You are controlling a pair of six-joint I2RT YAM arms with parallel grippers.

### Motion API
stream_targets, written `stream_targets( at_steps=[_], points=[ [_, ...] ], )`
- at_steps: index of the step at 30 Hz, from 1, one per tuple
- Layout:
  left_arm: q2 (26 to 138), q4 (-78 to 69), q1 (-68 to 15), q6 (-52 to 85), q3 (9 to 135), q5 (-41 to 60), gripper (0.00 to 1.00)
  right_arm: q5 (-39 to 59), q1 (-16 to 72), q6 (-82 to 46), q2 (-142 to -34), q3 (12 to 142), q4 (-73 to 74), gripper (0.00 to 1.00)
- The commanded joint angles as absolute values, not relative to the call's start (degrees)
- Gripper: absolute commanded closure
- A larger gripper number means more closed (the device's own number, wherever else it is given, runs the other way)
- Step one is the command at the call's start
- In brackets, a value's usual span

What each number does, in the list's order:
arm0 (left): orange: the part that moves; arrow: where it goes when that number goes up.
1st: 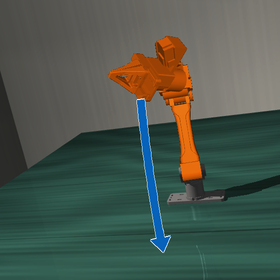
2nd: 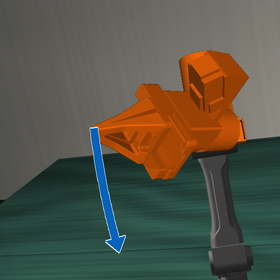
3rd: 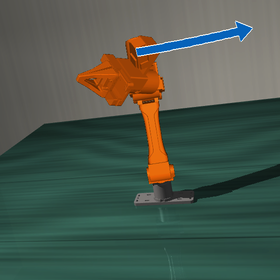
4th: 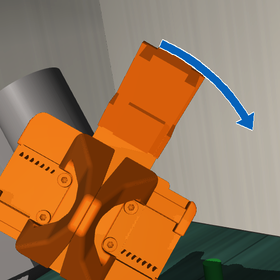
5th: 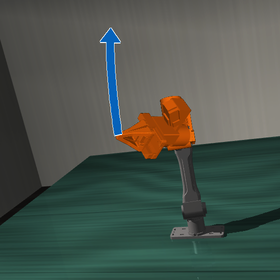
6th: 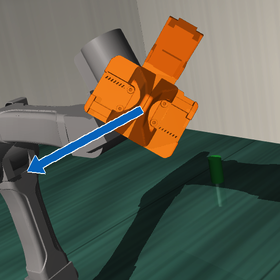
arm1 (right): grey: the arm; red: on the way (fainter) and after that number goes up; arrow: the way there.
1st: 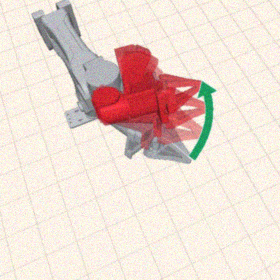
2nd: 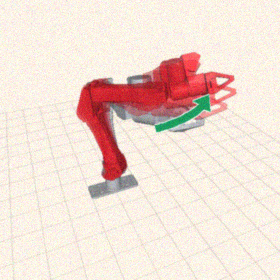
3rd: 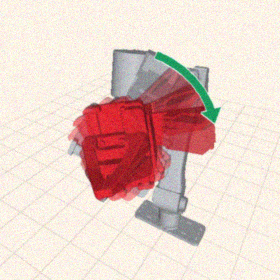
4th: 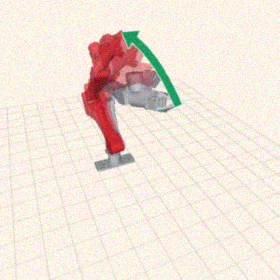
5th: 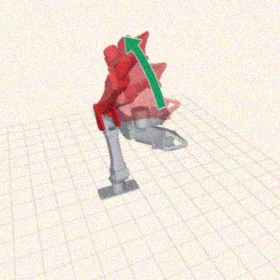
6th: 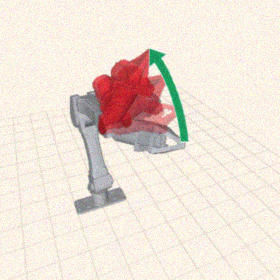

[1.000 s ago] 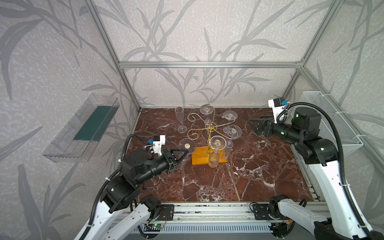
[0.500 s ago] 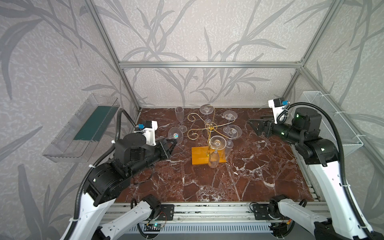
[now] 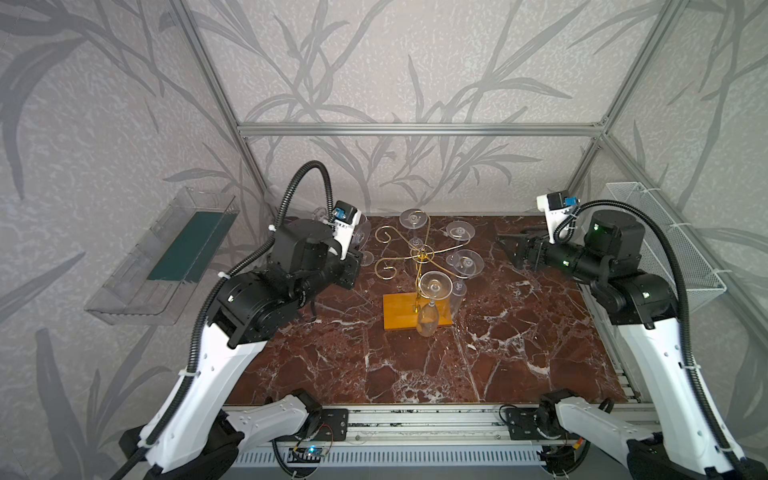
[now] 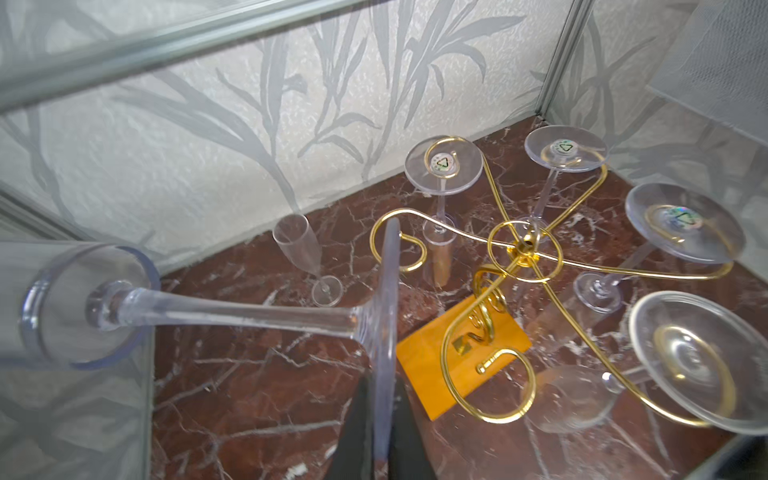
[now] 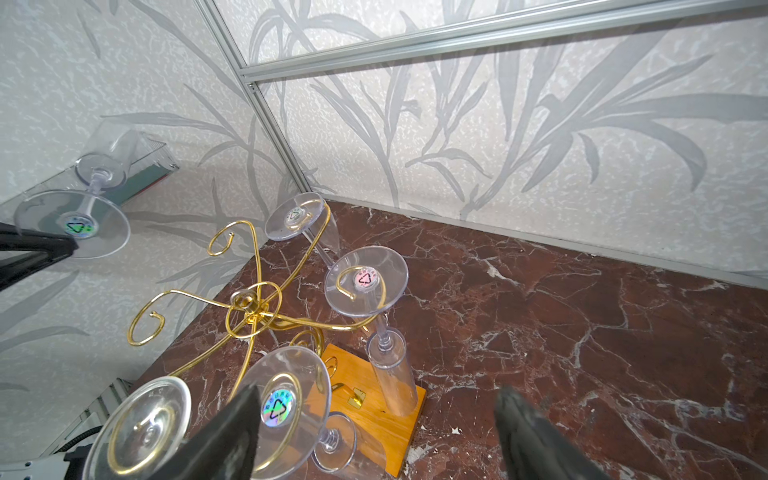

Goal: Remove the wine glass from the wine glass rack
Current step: 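Lift the held glass up off its rack hook with the left gripper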

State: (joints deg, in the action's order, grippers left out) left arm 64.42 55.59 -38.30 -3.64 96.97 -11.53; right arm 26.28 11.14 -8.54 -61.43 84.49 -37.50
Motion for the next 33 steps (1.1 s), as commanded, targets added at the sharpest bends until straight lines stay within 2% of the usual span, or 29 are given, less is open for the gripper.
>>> stream_targets(
  at_steps=[1, 6, 15, 23, 33],
  points=[
    [64.3, 43.1, -41.5, -24.4, 94.4, -20.8, 1.0, 30.3, 11.0, -10.1, -63.0, 88.1, -35.1, 0.14],
    [65.5, 25.2, -48.3, -43.0, 88.4, -30.1, 1.0, 35.1, 11.7, -11.3, -66.2, 92.6, -35.2, 0.14],
    [66.1, -0.3, -56.2, -70.1, 76.1, -28.5, 1.0, 40.8, 18.9, -7.9, -71.9, 101.8, -38.6, 0.14],
    [65.8, -8.0, -58.1, -79.3, 70.5, -23.5, 1.0, 41.1, 25.0, -5.3, -76.1, 106.3, -40.1, 0.14],
    [66.1, -7.7, -60.4, -80.5, 68.8, -22.0, 1.0, 34.7, 32.4, -2.0, -77.4, 105.2, -35.6, 0.21]
  ],
)
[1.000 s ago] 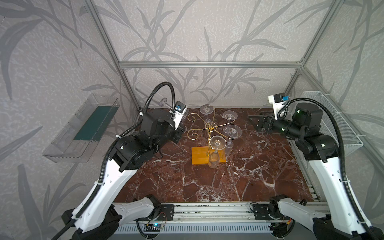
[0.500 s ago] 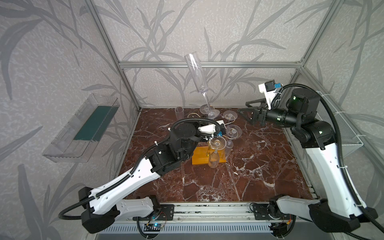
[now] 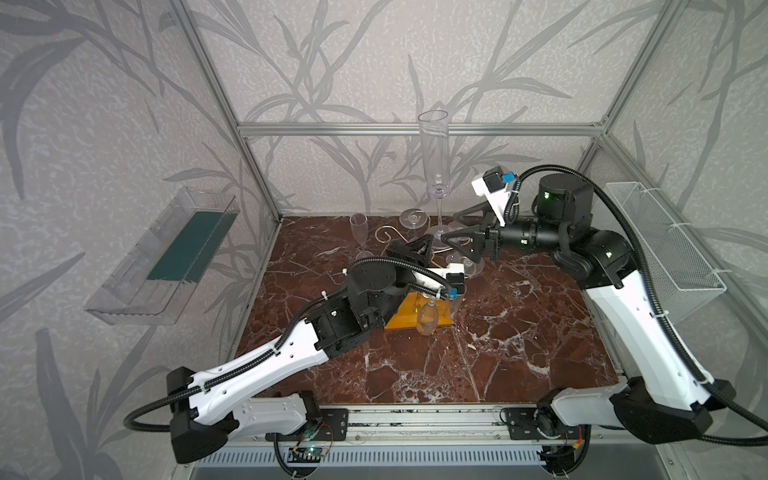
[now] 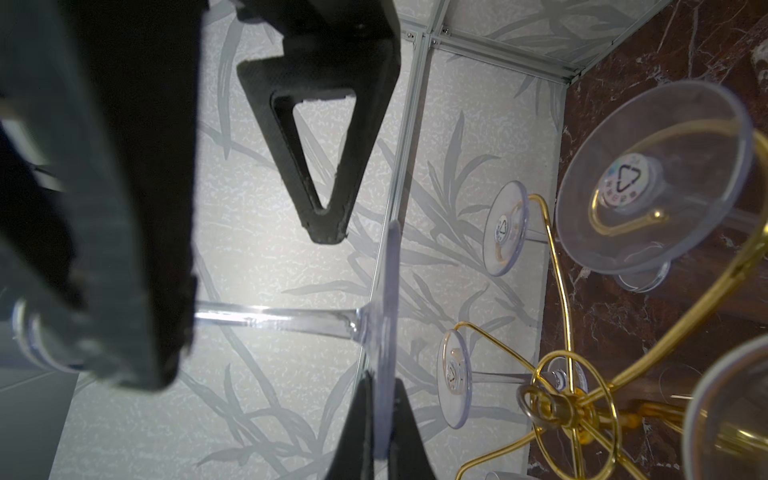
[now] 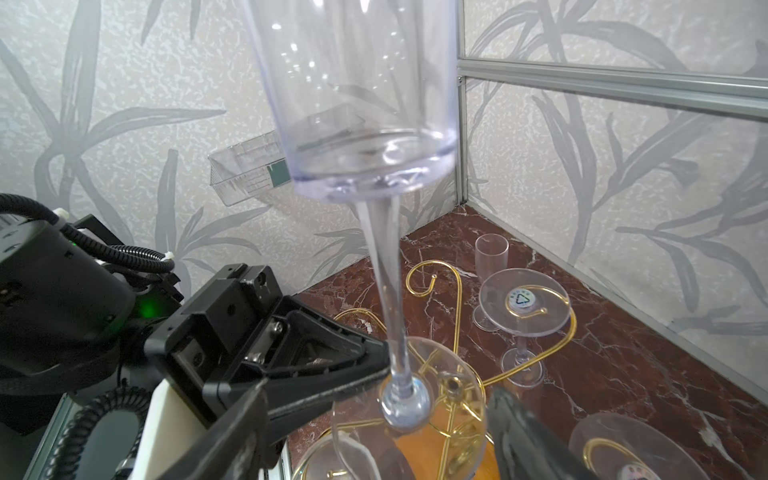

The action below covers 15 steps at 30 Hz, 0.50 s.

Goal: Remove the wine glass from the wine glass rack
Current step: 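Lift the held glass up off its rack hook with the left gripper, then close the right gripper on the stem of the glass held by the left gripper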

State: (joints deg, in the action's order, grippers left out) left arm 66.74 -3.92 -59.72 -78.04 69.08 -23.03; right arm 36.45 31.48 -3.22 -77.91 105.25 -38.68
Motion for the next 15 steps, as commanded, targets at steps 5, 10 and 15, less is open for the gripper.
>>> stream_targets(
  at_steps=[5, 10, 15],
  points=[
    [66.2, -8.4, -61.4, -80.9, 68.1, -22.1, 1.0, 34.6, 33.0, -4.0, -76.6, 102.0, -29.1, 0.33],
    [66.3, -8.7, -61.7, -80.9, 68.1, -22.1, 1.0, 33.9, 33.5, -5.0, -76.5, 100.1, -25.8, 0.59],
    [66.3, -8.8, -61.9, -80.7, 68.0, -21.9, 1.0, 33.9, 33.8, -5.5, -76.4, 98.6, -24.0, 0.78]
  ],
)
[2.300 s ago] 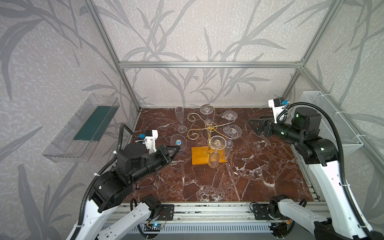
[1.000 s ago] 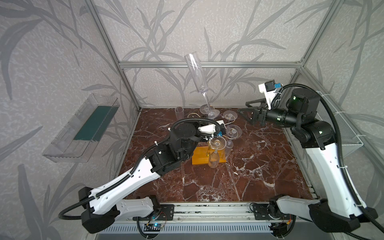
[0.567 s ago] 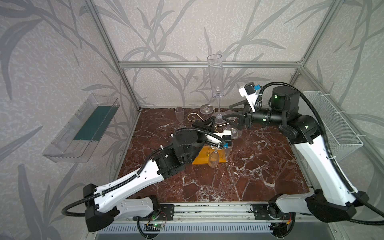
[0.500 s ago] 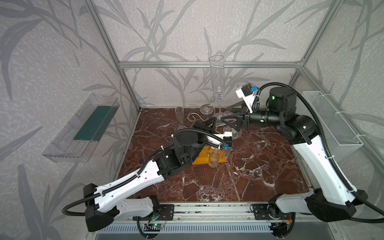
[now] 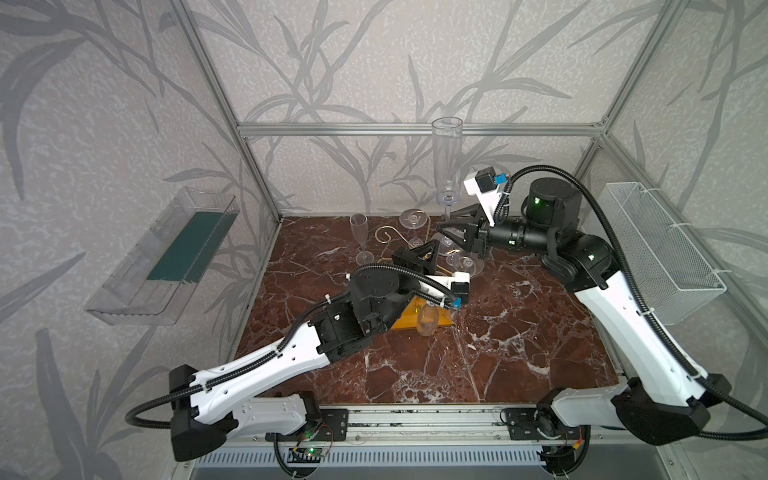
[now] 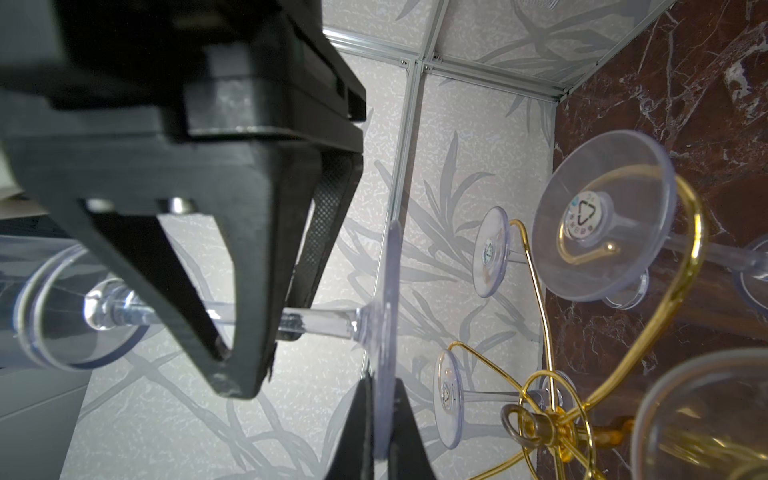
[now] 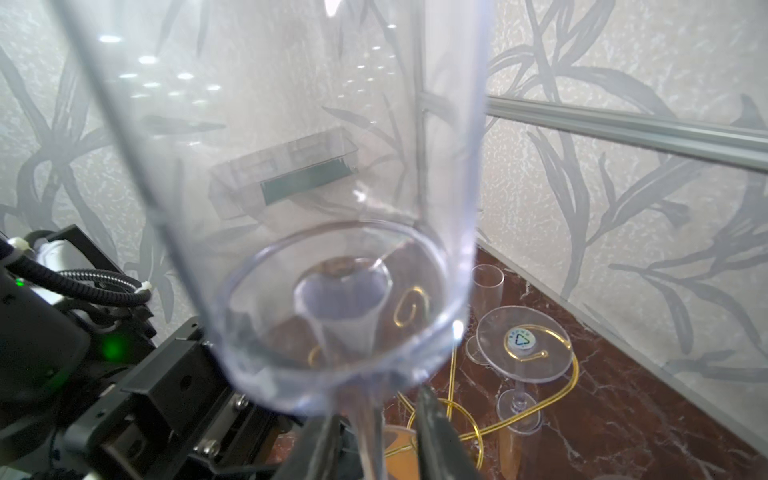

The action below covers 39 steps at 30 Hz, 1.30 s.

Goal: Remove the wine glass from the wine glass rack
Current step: 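Close the right gripper on the stem of the glass held by the left gripper, then open the left gripper and draw it back from the glass foot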

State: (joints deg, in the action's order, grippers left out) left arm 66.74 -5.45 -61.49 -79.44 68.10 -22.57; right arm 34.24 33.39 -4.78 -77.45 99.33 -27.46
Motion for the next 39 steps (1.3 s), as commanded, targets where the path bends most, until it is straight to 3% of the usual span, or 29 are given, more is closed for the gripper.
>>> stream_targets(
  at_steps=[1, 4, 8, 10, 15, 18, 21, 27, 31, 34, 39],
  points=[
    [66.3, -9.2, -61.9, -80.8, 67.9, -22.0, 1.0, 33.8, 34.0, -5.5, -76.4, 98.5, -23.9, 0.83],
    [66.3, -9.5, -62.0, -80.6, 67.9, -21.9, 1.0, 33.8, 34.3, -5.5, -76.6, 98.2, -23.7, 0.98],
    [66.0, -10.3, -62.1, -80.6, 67.5, -21.9, 0.97, 33.8, 34.4, -5.3, -76.5, 97.7, -23.4, 1.0],
    [65.5, -11.1, -62.1, -80.4, 67.2, -22.0, 0.88, 33.7, 34.4, -5.2, -76.3, 97.4, -23.0, 1.0],
    [64.0, -10.6, -62.2, -77.7, 66.6, -22.7, 0.52, 32.5, 34.4, -4.2, -75.6, 97.5, -22.9, 1.0],
    [62.4, -10.5, -62.3, -75.6, 65.5, -22.8, 0.42, 31.4, 34.4, -3.0, -75.3, 98.0, -23.6, 1.0],
    [60.6, -10.1, -62.4, -71.0, 65.8, -22.8, 0.39, 30.2, 34.4, -1.0, -75.1, 99.0, -25.2, 1.0],
    [57.7, -9.5, -61.8, -46.6, 72.8, -17.3, 0.36, 28.9, 34.3, 2.6, -74.5, 101.2, -27.9, 1.0],
    [61.9, 5.9, -59.6, -35.1, 84.1, -14.7, 0.29, 28.9, 34.2, 4.0, -73.8, 101.7, -28.6, 1.0],
    [64.2, 13.7, -53.4, -21.7, 90.4, -5.5, 0.27, 29.3, 34.2, 5.4, -73.5, 101.5, -29.3, 1.0],
    [64.3, 7.1, -45.0, -3.1, 90.0, 7.8, 0.26, 30.2, 34.2, 6.8, -72.6, 100.5, -29.6, 1.0]
  ],
)
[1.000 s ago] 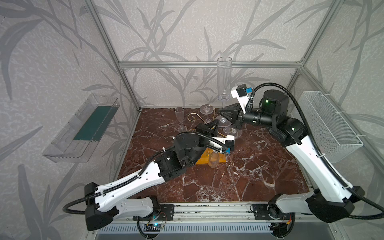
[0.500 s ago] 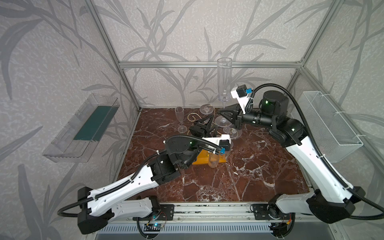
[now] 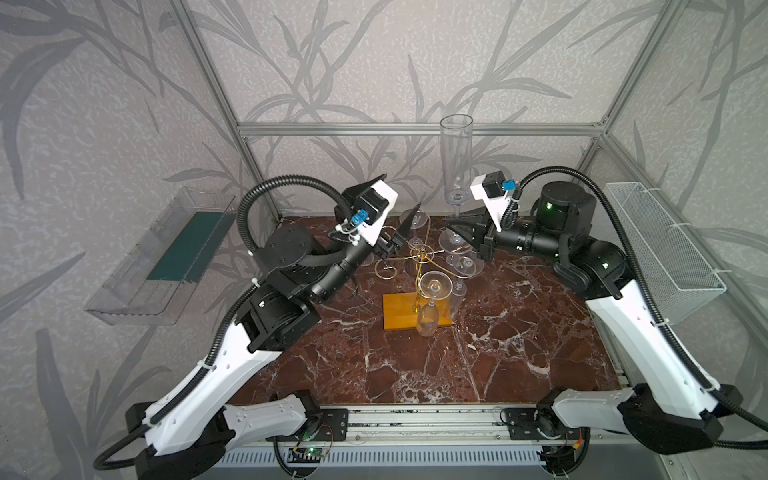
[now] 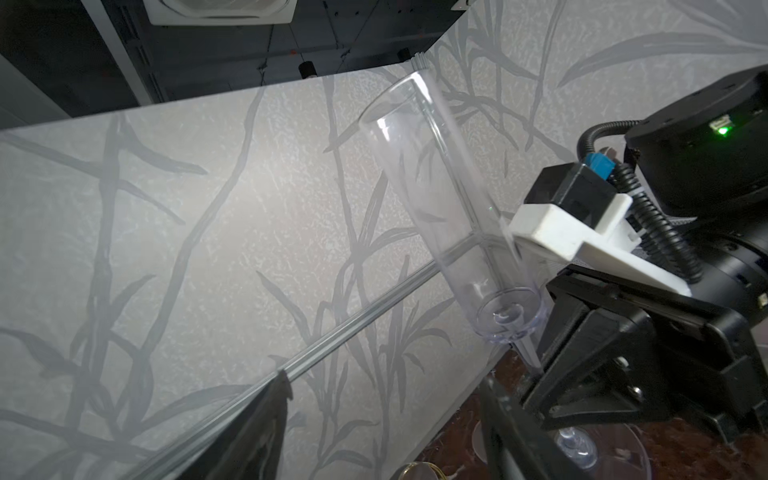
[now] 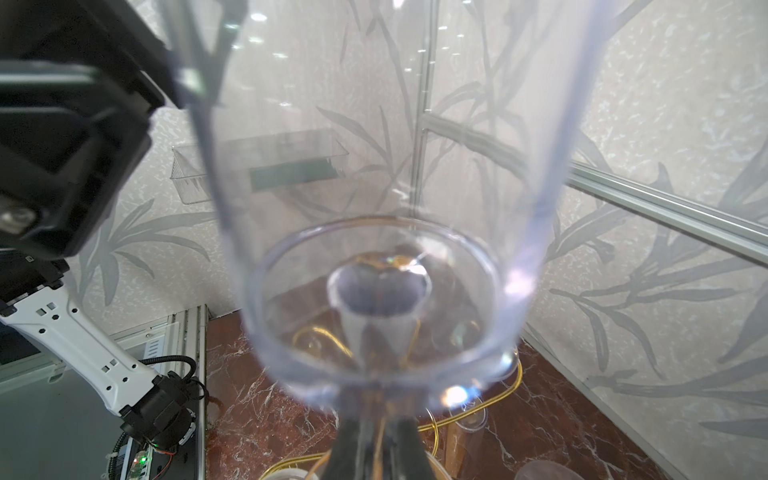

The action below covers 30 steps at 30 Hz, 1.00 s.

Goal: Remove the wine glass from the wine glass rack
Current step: 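Open the left gripper and draw it back from the glass foot, then grasp the upright glass bowl from above with the left gripper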

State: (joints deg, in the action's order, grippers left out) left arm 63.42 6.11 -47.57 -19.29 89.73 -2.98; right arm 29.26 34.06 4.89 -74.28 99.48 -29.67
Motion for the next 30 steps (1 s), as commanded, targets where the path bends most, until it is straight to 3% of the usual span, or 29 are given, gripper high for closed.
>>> stream_targets(
  at_steps=[1, 13, 30],
  points=[
    [64.9, 6.7, -43.8, 0.0, 90.8, 10.7, 0.25, 30.3, 34.2, 6.9, -72.5, 100.5, -29.7, 1.0],
    [71.4, -5.1, -37.9, 23.0, 96.8, 29.2, 0.2, 36.0, 35.2, 6.8, -72.4, 99.4, -30.3, 1.0],
    [76.1, -11.2, -37.9, 26.4, 98.9, 35.0, 0.2, 38.0, 39.4, 7.8, -74.5, 100.6, -33.3, 1.0]
  ],
)
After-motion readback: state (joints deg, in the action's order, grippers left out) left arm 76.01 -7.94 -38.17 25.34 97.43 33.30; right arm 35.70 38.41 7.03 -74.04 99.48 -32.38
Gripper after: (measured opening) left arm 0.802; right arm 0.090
